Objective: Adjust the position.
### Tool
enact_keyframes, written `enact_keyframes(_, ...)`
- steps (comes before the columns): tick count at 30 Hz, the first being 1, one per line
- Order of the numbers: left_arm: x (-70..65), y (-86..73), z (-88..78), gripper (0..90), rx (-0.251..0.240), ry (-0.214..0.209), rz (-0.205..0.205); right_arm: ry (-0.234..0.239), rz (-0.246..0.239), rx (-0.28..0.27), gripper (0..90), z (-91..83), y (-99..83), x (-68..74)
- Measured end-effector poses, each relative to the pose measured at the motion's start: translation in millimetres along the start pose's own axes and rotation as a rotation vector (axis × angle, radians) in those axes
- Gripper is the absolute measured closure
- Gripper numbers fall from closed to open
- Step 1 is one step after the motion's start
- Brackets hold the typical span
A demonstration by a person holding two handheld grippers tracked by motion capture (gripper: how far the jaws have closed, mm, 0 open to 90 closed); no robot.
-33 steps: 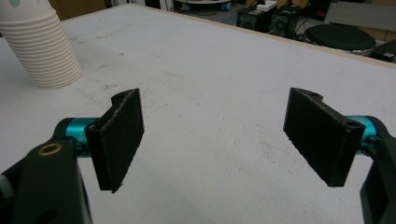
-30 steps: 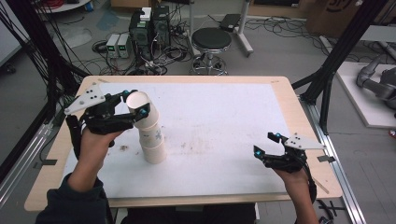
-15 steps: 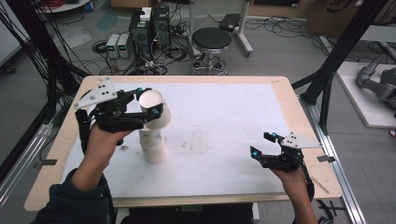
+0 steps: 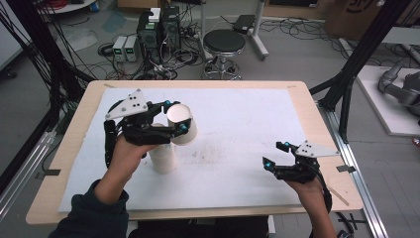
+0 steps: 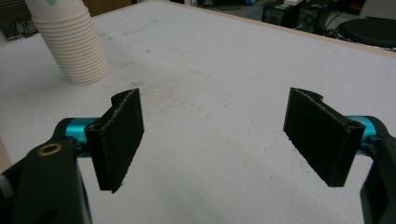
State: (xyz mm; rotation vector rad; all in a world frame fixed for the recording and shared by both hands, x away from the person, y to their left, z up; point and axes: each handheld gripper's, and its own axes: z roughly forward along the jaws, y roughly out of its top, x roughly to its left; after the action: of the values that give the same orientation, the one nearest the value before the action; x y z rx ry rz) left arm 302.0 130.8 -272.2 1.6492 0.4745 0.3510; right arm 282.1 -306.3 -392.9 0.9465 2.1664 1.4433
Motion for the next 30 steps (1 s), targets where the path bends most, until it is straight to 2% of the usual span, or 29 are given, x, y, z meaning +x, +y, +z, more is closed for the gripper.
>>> enact_keyframes(10, -11.3, -17.1, 21.1, 35.9, 0.039, -0.067, 0.000, 0.086, -0.024, -0.006, 20.7, 9.5, 7.7, 12.4)
enact_keyframes(14, -18.5, -28.8, 31.6, 35.9, 0.062, -0.108, -0.004, 0.138, -0.039, 0.006, 20.7, 15.5, 9.7, 18.8)
enact_keyframes(23, -29.8, -51.7, 54.1, 36.0, 0.106, -0.179, -0.006, 0.245, -0.084, -0.019, 20.8, 25.3, 23.5, 35.9)
enact_keyframes(27, -32.0, -57.2, 58.8, 36.1, 0.109, -0.195, -0.011, 0.299, -0.094, -0.020, 20.8, 33.0, 28.4, 43.2)
enact_keyframes(30, -33.5, -61.8, 61.6, 36.0, 0.099, -0.222, -0.012, 0.337, -0.101, -0.023, 20.8, 39.6, 29.5, 48.3)
